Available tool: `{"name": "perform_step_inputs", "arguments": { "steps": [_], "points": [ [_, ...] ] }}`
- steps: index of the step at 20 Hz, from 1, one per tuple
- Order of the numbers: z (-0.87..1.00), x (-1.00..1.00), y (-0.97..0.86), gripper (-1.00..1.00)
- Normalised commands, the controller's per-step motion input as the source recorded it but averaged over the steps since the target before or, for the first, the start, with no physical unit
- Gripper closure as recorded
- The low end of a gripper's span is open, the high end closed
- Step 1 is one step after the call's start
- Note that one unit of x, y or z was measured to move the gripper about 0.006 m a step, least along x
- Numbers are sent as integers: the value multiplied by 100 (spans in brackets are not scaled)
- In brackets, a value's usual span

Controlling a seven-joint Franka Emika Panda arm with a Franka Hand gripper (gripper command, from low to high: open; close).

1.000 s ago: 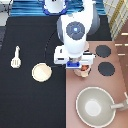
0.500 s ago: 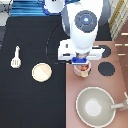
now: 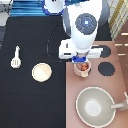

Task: Take the lid off the pot, put the pot on the plate, and use the tool to push the pot to the front of the table.

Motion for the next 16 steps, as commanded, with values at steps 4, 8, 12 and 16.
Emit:
{"name": "perform_step_inputs", "arguments": {
  "steps": [4, 8, 12, 16],
  "points": [
    [-8, 23, -30, -100],
    [-40, 4, -28, -100],
    [-58, -11, -16, -100],
    [-55, -43, -1, -100]
  ]
}}
